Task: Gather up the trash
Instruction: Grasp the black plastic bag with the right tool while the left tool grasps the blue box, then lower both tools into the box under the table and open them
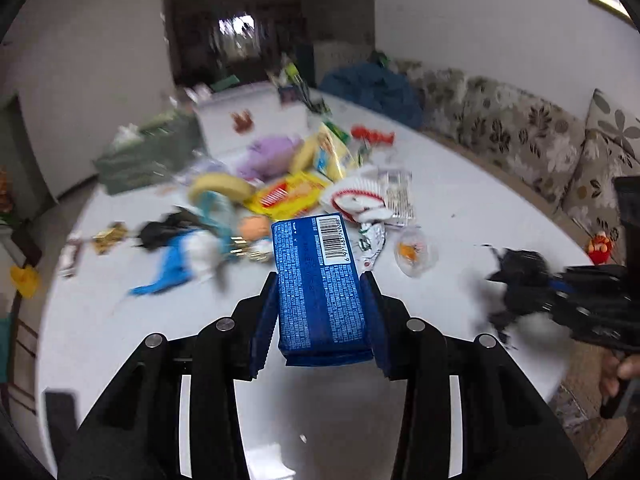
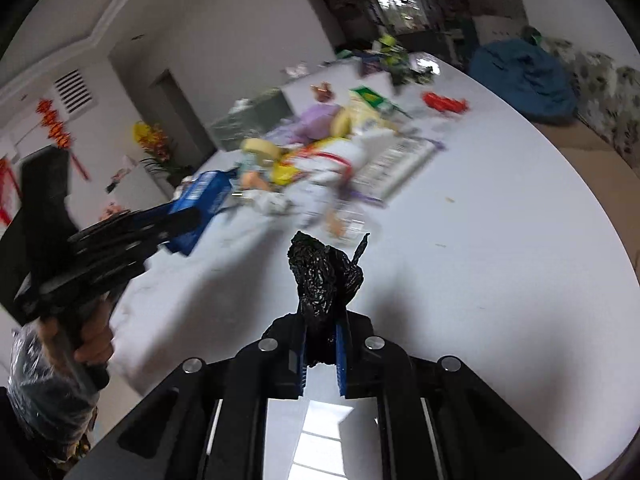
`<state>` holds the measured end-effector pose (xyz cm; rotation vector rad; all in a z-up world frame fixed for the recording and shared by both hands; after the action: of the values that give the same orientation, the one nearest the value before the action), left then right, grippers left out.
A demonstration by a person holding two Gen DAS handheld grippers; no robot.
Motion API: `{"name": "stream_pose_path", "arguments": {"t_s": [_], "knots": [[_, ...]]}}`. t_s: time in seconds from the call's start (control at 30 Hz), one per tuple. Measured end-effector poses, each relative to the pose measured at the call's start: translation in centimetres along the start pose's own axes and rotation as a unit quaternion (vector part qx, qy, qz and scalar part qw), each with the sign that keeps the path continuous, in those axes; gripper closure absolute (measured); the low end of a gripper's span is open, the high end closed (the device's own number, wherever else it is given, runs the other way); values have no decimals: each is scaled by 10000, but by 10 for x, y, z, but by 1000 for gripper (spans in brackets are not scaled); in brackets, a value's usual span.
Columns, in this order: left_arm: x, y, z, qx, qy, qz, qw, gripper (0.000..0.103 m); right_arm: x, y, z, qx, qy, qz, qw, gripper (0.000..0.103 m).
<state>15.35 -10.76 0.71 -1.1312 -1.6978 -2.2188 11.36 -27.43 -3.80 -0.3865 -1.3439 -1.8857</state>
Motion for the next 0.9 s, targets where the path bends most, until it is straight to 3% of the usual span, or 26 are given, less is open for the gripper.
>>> {"name": "stream_pose_path", "arguments": {"t_s": [0.23, 0.37, 0.53, 0.67, 0.7, 0.73, 0.77, 0.8, 0.9], "knots": [[118, -49, -4, -132, 179, -583, 9981, 63, 47, -19, 75, 743, 535, -191, 9956, 93], [149, -90, -11, -77, 220, -483, 9986, 63, 59, -55, 100, 1019, 791, 211, 9914, 93], [141, -157, -26, -15, 2, 240, 9997, 63, 34, -131, 106, 1310, 751, 1314, 9798, 93], [99, -210, -30, 188, -217, 1057, 9940, 63, -11, -181, 94, 1338, 598, 2184, 9648, 90], [87, -223, -30, 206, -273, 1262, 9914, 62, -28, -194, 87, 1324, 539, 2418, 9597, 83], [69, -240, -32, 149, -387, 1560, 9869, 59, -48, -209, 80, 1325, 489, 2742, 9512, 58], [53, -253, -33, 115, -404, 1826, 9823, 50, -61, -219, 75, 1321, 444, 2971, 9446, 45], [44, -263, -34, 96, -420, 1990, 9790, 43, -76, -229, 68, 1292, 348, 3170, 9390, 40], [20, -284, -32, 156, -407, 2377, 9704, 42, -92, -237, 57, 1208, 155, 3389, 9329, 53]]}}
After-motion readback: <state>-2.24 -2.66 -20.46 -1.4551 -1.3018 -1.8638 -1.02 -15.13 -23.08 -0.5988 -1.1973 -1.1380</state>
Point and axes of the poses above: each gripper's, at about its wrist camera, not at the fingertips, and x roughly against the way its jaws point, z to its left, y to its top, the point moved 4 cm from there along -x, roughly the way its jaws point, and after that the axes turned 2 degrees about -x, right-handed, at the moved point
